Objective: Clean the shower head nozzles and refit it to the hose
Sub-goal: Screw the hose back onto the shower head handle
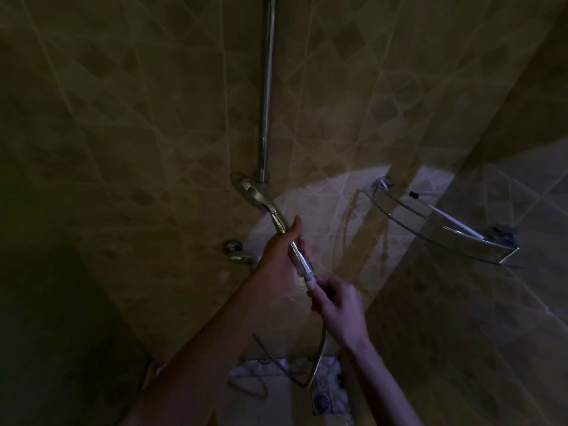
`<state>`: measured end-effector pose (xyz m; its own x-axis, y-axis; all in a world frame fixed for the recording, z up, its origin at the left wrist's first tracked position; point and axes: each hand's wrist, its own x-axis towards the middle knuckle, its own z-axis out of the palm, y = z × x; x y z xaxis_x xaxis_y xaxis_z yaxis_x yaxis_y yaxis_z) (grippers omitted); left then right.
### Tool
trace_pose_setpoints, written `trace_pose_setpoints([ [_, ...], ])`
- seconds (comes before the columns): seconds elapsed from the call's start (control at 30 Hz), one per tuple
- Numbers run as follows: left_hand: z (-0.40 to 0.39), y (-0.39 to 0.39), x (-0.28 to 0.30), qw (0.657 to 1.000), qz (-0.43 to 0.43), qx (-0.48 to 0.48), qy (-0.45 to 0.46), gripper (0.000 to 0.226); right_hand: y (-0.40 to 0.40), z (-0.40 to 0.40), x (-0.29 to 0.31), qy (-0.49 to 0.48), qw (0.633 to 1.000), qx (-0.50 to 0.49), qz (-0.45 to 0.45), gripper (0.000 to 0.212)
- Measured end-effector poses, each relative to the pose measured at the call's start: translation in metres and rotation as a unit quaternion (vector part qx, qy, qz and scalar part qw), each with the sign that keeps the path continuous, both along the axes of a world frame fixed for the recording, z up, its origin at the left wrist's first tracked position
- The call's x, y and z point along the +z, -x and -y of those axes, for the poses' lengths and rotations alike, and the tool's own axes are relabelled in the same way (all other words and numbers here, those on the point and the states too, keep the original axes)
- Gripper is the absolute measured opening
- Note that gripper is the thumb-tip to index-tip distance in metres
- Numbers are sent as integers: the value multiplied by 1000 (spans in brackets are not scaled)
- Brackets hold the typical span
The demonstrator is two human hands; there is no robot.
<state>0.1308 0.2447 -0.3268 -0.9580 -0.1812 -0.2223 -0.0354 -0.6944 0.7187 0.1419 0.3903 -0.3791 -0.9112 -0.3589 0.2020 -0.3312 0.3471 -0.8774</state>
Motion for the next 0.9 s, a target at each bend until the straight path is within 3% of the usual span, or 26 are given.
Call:
trace_pose_setpoints([
  [0.23,7,2,-5,997,-3,-56,-46,43,5,-2,-1,81,986,64,129,11],
  [0.37,4,6,-7,999,3,-31,-38,19,7,-1,0,81,989,52,111,13],
  [0.47,7,12,-14,999,-6,39,-13,13,11,-1,-1,71,993,30,90,15],
  [0.67,15,9,-19,995,-28,32,86,7,14,0,-11,57,995,-13,84,17],
  [0.9,17,5,-21,998,-48,48,12,22,17,2,-6,37,997,-8,72,19],
])
